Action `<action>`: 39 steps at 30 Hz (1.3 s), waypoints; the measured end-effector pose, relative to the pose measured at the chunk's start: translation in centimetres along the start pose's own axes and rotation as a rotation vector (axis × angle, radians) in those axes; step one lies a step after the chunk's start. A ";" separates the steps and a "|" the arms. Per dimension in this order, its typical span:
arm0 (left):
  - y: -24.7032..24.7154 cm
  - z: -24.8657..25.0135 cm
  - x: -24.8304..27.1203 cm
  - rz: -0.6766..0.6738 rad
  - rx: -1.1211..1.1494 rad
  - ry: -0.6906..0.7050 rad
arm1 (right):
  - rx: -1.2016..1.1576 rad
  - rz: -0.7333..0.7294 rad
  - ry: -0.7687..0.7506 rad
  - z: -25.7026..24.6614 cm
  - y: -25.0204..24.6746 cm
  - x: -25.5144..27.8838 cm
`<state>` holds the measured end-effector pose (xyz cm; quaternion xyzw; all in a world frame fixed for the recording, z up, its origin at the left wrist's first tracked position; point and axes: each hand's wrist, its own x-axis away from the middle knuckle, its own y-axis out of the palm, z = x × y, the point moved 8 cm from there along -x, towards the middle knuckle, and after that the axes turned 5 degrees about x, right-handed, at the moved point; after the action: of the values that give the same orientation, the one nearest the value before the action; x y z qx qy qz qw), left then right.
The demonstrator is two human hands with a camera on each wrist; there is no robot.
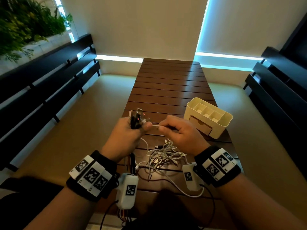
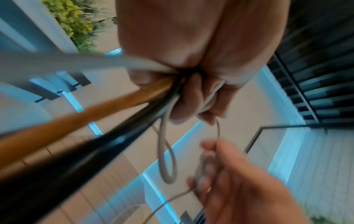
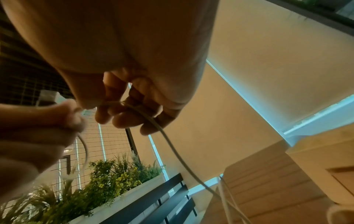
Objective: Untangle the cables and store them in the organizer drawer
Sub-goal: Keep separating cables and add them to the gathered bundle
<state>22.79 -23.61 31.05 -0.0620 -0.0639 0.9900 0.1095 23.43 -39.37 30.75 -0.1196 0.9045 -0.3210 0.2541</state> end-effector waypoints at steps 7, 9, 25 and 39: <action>-4.1 -0.9 0.3 0.159 0.069 -0.103 | -0.044 0.078 0.246 4.7 -0.4 1.2; -4.2 -1.9 0.4 0.200 -0.164 -0.141 | -0.003 0.116 0.226 4.2 -0.9 0.9; 1.4 -0.4 -0.2 -0.073 -0.314 0.040 | 0.077 -0.010 0.062 -0.1 0.8 -1.1; -6.2 -3.3 0.3 0.214 -0.034 -0.175 | 0.106 0.083 0.417 7.4 -1.0 0.5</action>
<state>24.25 -17.19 28.61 0.0162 -0.0829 0.9964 -0.0038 26.99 -44.17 26.32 0.0001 0.9235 -0.3751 0.0802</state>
